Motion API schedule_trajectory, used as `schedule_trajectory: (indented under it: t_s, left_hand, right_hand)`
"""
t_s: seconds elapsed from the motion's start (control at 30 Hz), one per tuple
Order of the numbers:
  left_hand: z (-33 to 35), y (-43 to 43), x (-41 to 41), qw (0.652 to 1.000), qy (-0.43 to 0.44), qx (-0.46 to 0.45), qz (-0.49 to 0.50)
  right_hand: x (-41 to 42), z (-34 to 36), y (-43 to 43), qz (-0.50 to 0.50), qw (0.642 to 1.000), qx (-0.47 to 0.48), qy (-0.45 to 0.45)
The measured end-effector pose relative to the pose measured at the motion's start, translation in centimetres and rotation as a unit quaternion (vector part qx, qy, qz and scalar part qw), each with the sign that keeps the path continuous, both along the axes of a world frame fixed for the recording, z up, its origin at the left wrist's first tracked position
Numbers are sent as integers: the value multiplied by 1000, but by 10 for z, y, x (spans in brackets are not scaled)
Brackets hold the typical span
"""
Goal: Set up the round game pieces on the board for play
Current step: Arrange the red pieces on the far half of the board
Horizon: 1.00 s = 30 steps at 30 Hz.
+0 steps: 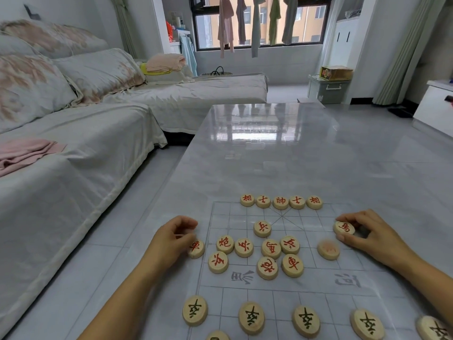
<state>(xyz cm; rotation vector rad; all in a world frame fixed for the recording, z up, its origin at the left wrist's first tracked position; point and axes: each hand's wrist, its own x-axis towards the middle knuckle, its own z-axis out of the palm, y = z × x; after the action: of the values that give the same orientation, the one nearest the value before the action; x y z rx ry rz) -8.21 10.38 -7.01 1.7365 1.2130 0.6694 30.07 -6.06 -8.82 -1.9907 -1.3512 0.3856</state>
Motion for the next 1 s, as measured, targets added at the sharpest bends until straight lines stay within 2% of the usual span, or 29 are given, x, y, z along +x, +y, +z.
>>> schedule_trajectory:
  t_s: [0.13,0.2,0.27,0.43,0.6,0.7,0.77,0.87,0.93,1.0]
  left_hand:
    - [4,-2,-17,985,138,19,-105]
    - [3,-4,-19,977,168,60,-116]
    - [3,-7,-16,976,166,97,-102]
    - [3,-9,-3,980,134,112,-98]
    - [8,-7,12,963,203,148,-100]
    - [23,-18,40,957,141,219,-125]
    - [31,-29,66,927,138,258,-236]
    - [32,-35,104,828,239,338,-378]
    - [31,-33,121,782,308,365,-400]
    - [29,-31,129,772,330,368,-400]
  right_hand:
    - [-1,0,0,-1,1000,1,-6]
    - [-1,0,1,-5,1000,0,-16]
    - [-2,0,1,-14,1000,-1,-18]
    - [-1,-3,3,-35,999,11,-6]
    - [0,-3,3,-24,999,8,-29]
    - [-1,-3,2,-13,999,10,-32]
    - [-2,-1,1,-8,999,12,-35]
    - [-3,0,1,-3,999,13,-35]
    - [-3,0,1,-6,999,17,-29]
    - [-3,-1,1,-18,999,24,-18]
